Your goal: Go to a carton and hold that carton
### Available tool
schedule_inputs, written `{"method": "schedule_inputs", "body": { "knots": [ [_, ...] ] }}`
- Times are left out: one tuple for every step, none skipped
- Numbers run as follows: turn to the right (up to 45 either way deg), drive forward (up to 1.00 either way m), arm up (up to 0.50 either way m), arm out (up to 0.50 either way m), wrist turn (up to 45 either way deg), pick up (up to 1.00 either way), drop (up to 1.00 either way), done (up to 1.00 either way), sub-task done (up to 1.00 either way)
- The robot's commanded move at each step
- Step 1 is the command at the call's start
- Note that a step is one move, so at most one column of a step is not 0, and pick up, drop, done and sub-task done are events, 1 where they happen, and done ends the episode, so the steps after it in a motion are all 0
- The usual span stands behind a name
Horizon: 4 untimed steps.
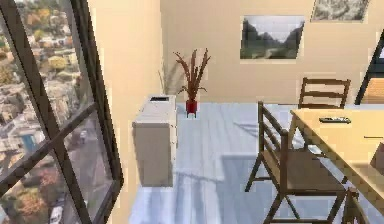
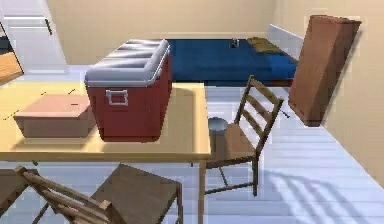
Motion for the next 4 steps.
{"method": "schedule_inputs", "body": {
  "knots": [
    [0.0, 0.6, 0.0, 0.0, 0.0, 0.0, 0.0, 0.0, 0.0],
    [45.0, 0.0, 0.0, 0.0, 0.0, 0.0, 0.0, 0.0, 0.0],
    [9.0, 0.0, 0.0, 0.0, 0.0, 0.0, 0.0, 0.0, 0.0],
    [0.0, 0.3, 0.0, 0.0, 0.0, 0.0, 0.0, 0.0, 0.0]
  ]
}}
